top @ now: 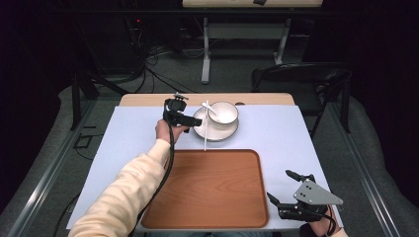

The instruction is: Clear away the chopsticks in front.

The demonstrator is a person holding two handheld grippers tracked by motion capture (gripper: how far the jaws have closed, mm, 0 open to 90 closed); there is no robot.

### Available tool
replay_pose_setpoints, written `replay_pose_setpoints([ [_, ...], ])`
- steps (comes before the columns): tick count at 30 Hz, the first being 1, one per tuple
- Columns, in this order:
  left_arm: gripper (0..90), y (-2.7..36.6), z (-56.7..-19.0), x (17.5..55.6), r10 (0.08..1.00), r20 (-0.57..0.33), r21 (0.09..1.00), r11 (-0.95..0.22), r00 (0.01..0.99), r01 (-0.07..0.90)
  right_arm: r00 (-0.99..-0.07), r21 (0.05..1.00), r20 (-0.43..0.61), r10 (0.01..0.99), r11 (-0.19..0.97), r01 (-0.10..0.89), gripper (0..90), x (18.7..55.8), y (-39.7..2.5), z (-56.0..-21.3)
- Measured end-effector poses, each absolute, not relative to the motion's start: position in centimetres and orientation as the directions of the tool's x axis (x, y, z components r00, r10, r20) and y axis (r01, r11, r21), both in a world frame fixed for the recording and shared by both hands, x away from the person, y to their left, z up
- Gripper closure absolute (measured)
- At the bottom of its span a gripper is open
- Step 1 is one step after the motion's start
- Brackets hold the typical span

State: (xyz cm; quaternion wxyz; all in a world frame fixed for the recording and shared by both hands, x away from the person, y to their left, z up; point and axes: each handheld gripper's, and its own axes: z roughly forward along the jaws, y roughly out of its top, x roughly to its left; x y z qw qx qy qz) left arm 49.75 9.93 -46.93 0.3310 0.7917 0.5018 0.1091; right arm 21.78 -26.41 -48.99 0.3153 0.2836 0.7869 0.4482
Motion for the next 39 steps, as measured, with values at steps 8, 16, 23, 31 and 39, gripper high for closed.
replay_pose_setpoints([
  [8, 21.4, 8.6, -48.3, 51.5, 0.869, -0.166, 0.600, -0.286, 0.465, 0.747, -0.640, 0.885, -0.240, 0.730, 0.435, 0.164, 14.4, 21.8, -26.4, -49.0],
  [16, 36.2, 6.9, -49.4, 52.2, 0.858, -0.179, 0.574, -0.307, 0.482, 0.759, -0.641, 0.885, -0.241, 0.729, 0.435, 0.163, 14.4, 21.8, -26.5, -49.0],
  [23, 48.9, 6.2, -50.0, 52.7, 0.862, -0.200, 0.559, -0.291, 0.466, 0.777, -0.642, 0.885, -0.240, 0.728, 0.436, 0.165, 14.4, 21.8, -26.4, -49.0],
  [31, 62.1, 6.1, -51.5, 53.4, 0.869, -0.248, 0.528, -0.249, 0.427, 0.812, -0.643, 0.884, -0.239, 0.727, 0.437, 0.164, 14.4, 21.8, -26.5, -49.0],
  [39, 70.3, 6.5, -51.9, 53.7, 0.885, -0.254, 0.517, -0.215, 0.389, 0.829, -0.643, 0.885, -0.239, 0.727, 0.436, 0.164, 14.4, 21.8, -26.5, -49.0],
])
